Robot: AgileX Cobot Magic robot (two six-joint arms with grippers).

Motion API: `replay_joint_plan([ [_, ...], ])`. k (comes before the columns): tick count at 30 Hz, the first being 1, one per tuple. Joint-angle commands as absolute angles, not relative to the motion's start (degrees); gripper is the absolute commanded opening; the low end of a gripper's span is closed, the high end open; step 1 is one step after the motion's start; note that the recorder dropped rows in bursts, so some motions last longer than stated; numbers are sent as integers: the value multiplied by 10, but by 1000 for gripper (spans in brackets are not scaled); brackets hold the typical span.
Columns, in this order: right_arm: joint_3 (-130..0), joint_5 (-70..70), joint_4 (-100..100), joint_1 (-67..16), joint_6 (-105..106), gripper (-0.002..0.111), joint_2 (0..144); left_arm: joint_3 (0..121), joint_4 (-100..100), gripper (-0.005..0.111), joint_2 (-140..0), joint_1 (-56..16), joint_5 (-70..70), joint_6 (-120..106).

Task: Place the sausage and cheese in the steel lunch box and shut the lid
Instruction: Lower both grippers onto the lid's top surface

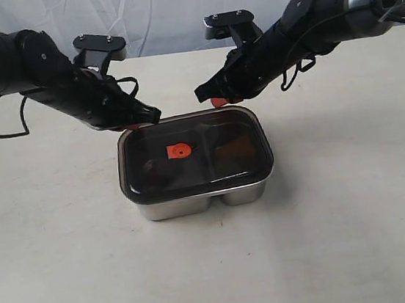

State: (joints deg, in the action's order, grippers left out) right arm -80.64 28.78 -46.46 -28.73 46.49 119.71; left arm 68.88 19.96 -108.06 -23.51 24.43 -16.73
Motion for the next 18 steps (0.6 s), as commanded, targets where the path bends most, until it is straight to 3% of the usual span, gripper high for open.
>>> replay_joint_plan([
  [1, -810, 306, -448, -287, 452, -1, 1195, 691, 242, 0, -1079, -236, 253, -204],
  [18, -810, 306, -432, -287, 449, -1, 1191, 691, 259, 0, -1075, -236, 256, -217],
])
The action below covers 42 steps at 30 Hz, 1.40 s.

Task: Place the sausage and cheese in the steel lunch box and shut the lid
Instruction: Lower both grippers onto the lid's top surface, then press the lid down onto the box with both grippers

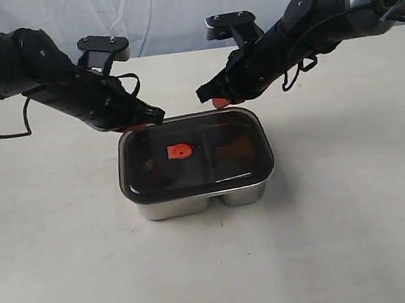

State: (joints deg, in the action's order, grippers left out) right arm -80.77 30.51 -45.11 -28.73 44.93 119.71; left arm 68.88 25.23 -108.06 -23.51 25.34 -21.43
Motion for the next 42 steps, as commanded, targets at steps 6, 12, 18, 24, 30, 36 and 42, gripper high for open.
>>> replay_joint_plan([
  [6, -810, 288, -344, -285, 372, -1, 1127, 691, 249, 0, -1006, -236, 250, -217],
  [12, -810, 392, -338, -286, 357, -1, 1110, 680, 281, 0, -999, -242, 343, -217],
  [18, -810, 433, -337, -286, 332, -1, 1110, 650, 284, 0, -999, -270, 365, -216],
  [24, -809, 444, -337, -286, 325, -1, 1121, 627, 283, 0, -999, -292, 364, -216],
  [30, -809, 434, -337, -286, 324, -1, 1146, 622, 277, 0, -999, -291, 364, -216],
  [36, -809, 430, -337, -286, 324, -1, 1165, 622, 271, 0, -999, -291, 376, -216],
  [42, -809, 434, -337, -286, 324, -1, 1180, 622, 269, 0, -1000, -291, 387, -216],
])
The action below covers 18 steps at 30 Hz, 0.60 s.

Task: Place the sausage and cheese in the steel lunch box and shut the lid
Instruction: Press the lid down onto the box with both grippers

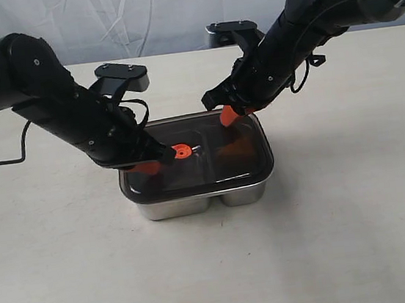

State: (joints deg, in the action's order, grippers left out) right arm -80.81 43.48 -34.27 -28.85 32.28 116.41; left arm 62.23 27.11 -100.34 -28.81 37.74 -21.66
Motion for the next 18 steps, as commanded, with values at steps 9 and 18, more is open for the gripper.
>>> replay_joint_plan([
  [9, -809, 444, -337, -286, 324, -1, 1192, 622, 271, 0, -1048, -291, 395, -215],
  [18, -809, 445, -336, -286, 324, -1, 1210, 622, 274, 0, -1071, -291, 391, -215],
])
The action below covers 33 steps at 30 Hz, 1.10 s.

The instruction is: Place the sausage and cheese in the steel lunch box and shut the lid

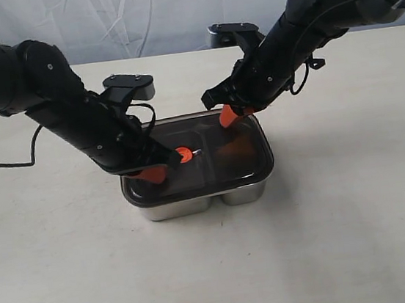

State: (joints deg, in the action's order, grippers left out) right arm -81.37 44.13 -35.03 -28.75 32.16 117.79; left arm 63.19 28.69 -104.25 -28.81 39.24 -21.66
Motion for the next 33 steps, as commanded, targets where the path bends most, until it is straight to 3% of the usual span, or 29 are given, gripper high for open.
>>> replay_joint_plan([
  [1, -809, 447, -336, -286, 324, -1, 1215, 622, 274, 0, -1074, -291, 391, -215],
  [18, -809, 452, -336, -286, 324, -1, 1219, 622, 273, 0, -1068, -291, 366, -217],
  [26, -809, 420, -309, -286, 304, -1, 1080, 630, 235, 0, -928, -291, 319, -215],
  [33, -768, 470, -265, -286, 255, -1, 893, 609, 248, 0, -724, -291, 211, -200],
])
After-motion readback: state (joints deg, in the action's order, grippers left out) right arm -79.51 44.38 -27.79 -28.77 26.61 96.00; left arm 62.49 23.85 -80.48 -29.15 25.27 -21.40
